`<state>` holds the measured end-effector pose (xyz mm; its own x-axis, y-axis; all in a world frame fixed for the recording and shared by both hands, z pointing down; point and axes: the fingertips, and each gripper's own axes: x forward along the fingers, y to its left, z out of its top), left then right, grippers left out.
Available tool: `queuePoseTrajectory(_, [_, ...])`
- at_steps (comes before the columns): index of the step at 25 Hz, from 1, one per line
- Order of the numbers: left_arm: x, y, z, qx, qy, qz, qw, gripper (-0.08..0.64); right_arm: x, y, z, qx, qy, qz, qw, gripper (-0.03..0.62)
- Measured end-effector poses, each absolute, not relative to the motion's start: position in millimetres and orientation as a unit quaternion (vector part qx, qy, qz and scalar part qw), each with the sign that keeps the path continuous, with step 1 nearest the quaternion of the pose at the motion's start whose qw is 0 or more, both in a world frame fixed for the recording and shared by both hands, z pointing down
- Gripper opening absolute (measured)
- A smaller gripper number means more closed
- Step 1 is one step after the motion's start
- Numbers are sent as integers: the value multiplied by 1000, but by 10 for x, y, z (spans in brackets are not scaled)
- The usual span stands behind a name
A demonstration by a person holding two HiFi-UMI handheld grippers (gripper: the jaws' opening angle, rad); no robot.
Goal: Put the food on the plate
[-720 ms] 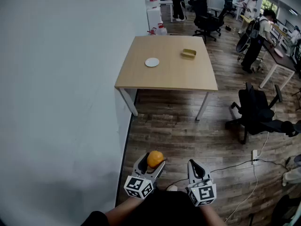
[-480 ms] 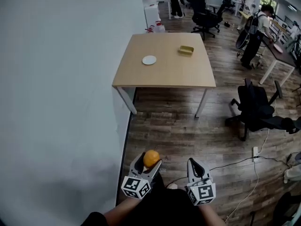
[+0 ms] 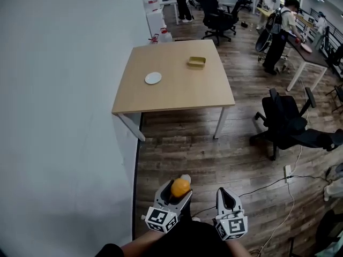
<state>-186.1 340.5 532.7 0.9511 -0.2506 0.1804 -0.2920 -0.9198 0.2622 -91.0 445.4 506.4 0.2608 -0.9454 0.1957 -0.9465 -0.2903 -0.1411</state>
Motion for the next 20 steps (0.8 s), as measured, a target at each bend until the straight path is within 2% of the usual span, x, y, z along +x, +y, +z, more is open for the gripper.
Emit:
queuePoseTrajectory(5, [-1406, 3001, 5503, 973, -118, 85, 182, 328, -502, 4128, 5109, 812, -569, 129, 13, 60])
queuePoseTrajectory(20, [-430, 1142, 5491, 973, -114, 83, 181, 328, 446, 2173, 4955, 812, -564, 135, 65, 60])
